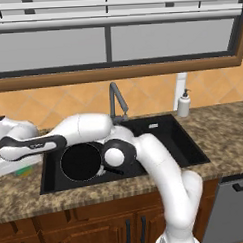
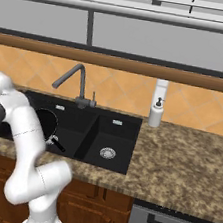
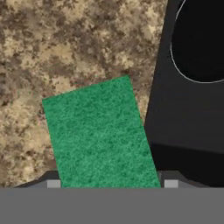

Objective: Pick the pan and sponge and place them into the sink. Then turn on the water.

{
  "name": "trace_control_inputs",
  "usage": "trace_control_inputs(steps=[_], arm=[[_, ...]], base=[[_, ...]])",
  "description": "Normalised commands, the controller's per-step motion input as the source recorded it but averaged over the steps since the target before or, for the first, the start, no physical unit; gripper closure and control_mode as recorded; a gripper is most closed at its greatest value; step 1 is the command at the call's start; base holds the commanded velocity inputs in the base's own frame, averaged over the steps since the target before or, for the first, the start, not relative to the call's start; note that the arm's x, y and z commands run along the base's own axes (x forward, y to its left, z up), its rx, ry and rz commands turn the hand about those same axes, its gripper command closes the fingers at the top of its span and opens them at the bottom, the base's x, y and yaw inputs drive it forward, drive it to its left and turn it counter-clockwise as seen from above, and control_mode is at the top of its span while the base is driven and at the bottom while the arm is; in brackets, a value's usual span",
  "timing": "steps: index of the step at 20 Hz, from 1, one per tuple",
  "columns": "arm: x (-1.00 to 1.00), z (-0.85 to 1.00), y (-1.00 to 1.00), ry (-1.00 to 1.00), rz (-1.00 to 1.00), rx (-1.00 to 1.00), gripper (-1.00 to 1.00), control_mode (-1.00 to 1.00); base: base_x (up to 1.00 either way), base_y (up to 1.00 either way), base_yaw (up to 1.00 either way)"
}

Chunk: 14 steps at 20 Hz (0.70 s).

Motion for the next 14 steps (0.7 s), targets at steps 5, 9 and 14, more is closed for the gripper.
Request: trace_control_inputs(steps=[5, 9, 14], arm=[[-0.19, 0.06, -1.0, 0.02, -0.1, 0.0, 1.0, -1.0], [-0.1, 0.0, -1.0, 0.0, -0.11, 0.0, 1.0, -1.0], [0.03, 0.0, -0.99, 0.0, -0.15, 0.0, 1.0, -1.0]], base=[[0.0, 0.0, 0.0], [0.0, 0.0, 0.0], [0.0, 0.0, 0.0]])
